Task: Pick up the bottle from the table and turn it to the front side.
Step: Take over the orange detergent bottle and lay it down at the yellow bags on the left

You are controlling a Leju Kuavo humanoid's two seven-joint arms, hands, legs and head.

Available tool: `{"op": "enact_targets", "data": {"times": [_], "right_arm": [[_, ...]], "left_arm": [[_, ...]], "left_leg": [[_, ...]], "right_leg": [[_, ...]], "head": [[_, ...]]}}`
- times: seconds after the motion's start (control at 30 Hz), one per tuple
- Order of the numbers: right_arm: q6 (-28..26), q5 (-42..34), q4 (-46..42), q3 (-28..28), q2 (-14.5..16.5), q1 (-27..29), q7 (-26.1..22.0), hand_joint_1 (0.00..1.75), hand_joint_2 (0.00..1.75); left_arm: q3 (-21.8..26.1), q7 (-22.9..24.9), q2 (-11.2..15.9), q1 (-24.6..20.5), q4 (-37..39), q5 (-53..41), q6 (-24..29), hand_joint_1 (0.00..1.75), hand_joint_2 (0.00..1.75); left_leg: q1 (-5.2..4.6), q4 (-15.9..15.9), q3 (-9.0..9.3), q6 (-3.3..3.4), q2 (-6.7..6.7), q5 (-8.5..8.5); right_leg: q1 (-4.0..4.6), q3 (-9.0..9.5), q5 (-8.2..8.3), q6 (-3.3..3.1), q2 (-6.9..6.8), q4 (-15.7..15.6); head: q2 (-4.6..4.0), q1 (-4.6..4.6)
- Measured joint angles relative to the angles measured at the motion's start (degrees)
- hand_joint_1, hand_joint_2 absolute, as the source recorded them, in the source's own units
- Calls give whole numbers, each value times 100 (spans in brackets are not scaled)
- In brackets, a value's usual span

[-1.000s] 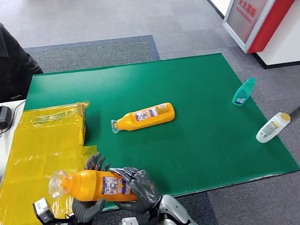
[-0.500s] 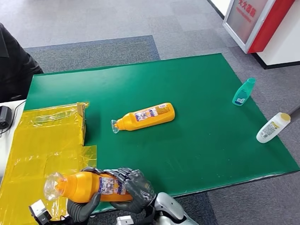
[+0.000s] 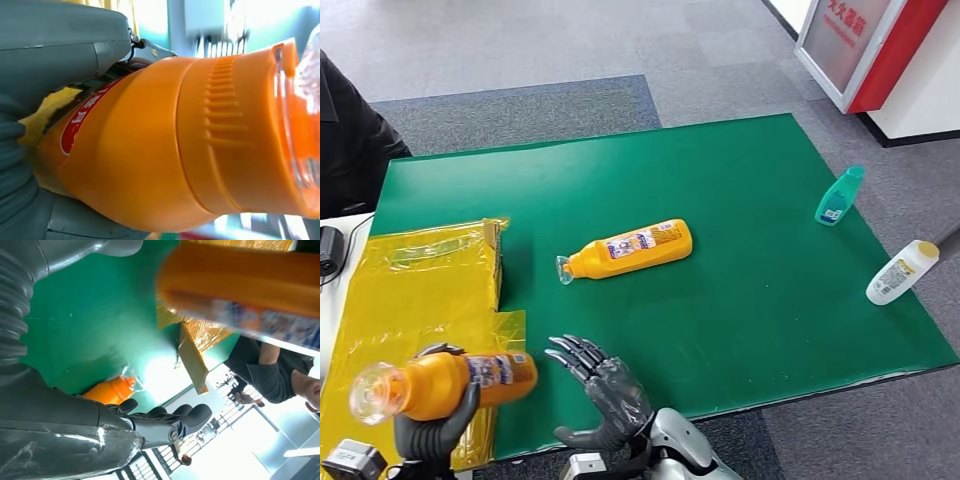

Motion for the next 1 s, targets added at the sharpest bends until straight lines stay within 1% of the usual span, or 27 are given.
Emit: {"op": "enact_targets", "data": {"times": [0.1,0.2,0.4,0.47,0.57,0.6,0.67,0.77,0.87,1.0], "right_arm": [[-3,-10,-94,-12,-46,56,17,0,175],[-5,-23,-167,-32,-81,106,30,0,175],[-97,-80,-352,-55,-205,263,151,0,175],[-175,-144,-434,-56,-274,343,233,0,175],[-282,-260,-561,-56,-401,481,338,0,175],[-303,-288,-597,-55,-439,520,360,0,175],[-324,-332,-645,-54,-495,575,391,0,175],[-319,-426,-677,-45,-543,612,427,0,175],[-292,-527,-681,-32,-573,634,421,0,175],[-246,-591,-680,-23,-601,654,389,0,175]], "left_arm": [[386,-2,-88,64,-275,-299,419,175,175],[639,-2,-134,115,-449,-601,740,175,175],[1053,1,-193,149,-611,-1554,1837,175,175],[1109,61,-213,151,-639,-2176,2389,175,175],[1100,487,-219,127,-634,-3519,3312,175,175],[1088,666,-218,110,-623,-3913,3539,175,175],[1041,994,-204,67,-586,-4488,3831,175,175],[874,1669,-108,-37,-451,-5500,4192,175,175],[585,2382,55,-202,-248,-6431,4424,175,175],[243,2789,242,-381,-56,-6822,4490,175,175]], "left_leg": [[0,0,0,-1,0,-1],[0,0,0,-2,0,-2],[0,0,1,-3,0,-2],[1,0,2,-3,-1,-4],[0,0,2,-4,-1,-5],[0,0,2,-4,-1,-5],[0,0,2,-4,0,-5],[0,0,3,-5,0,-4],[2,0,3,-6,-1,-4],[2,0,3,-6,0,-3]], "right_leg": [[0,0,-1,0,-1,0],[0,-1,-1,-2,0,0],[0,-12,-3,-3,-1,0],[0,-22,-4,-5,-2,0],[-1,-25,-5,-5,-1,-1],[-1,-25,-5,-5,-1,-1],[-1,-26,-4,-5,-1,-1],[-1,-28,-4,-6,-1,-1],[1,-25,-3,-7,-1,-1],[2,-14,-3,-7,-1,0]], "head": [[0,0],[0,0],[0,0],[0,0],[0,1],[0,1],[0,1],[0,-1],[0,-1],[0,-1]]}}
